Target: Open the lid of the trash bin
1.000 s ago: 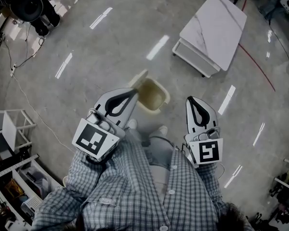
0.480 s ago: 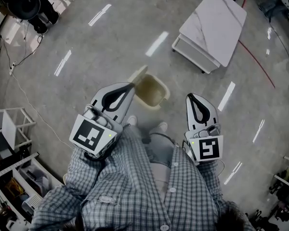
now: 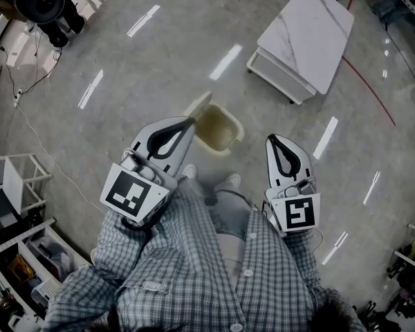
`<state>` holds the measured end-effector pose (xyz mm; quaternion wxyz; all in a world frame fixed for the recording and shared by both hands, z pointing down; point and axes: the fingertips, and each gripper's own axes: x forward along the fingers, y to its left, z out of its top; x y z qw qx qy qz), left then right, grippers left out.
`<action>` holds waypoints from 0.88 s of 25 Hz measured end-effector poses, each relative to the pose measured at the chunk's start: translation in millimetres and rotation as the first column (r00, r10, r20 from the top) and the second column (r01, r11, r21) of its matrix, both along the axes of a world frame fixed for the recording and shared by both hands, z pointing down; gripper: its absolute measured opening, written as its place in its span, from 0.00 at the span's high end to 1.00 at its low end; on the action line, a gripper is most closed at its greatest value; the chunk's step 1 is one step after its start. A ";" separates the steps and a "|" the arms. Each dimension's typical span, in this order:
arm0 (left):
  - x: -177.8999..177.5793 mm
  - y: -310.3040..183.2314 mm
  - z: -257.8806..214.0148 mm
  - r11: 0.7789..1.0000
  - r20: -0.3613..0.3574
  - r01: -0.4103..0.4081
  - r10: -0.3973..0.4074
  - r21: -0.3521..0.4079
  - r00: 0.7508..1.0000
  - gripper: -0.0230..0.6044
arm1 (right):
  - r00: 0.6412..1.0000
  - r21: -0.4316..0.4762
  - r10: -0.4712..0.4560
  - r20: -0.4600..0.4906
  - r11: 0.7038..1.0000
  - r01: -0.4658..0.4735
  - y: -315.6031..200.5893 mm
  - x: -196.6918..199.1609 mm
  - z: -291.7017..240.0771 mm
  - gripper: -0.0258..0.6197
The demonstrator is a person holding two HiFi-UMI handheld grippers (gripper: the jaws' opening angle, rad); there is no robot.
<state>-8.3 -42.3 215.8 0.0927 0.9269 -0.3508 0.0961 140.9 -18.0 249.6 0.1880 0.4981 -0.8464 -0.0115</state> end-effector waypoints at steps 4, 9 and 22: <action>0.0 0.6 0.7 1.000 0.000 0.002 -0.002 0.003 1.000 0.96 | 1.000 -0.001 -0.002 0.000 1.000 0.002 0.8 -1.2 0.8 0.92; 2.3 4.6 -0.3 1.000 -0.002 -0.004 0.004 -0.004 1.000 0.96 | 1.000 -0.001 -0.003 -0.008 1.000 0.003 3.5 -1.0 -0.4 0.92; 3.7 6.4 0.5 1.000 0.003 -0.017 0.017 0.010 1.000 0.96 | 1.000 -0.019 -0.001 -0.017 1.000 0.001 7.5 -0.3 6.7 0.92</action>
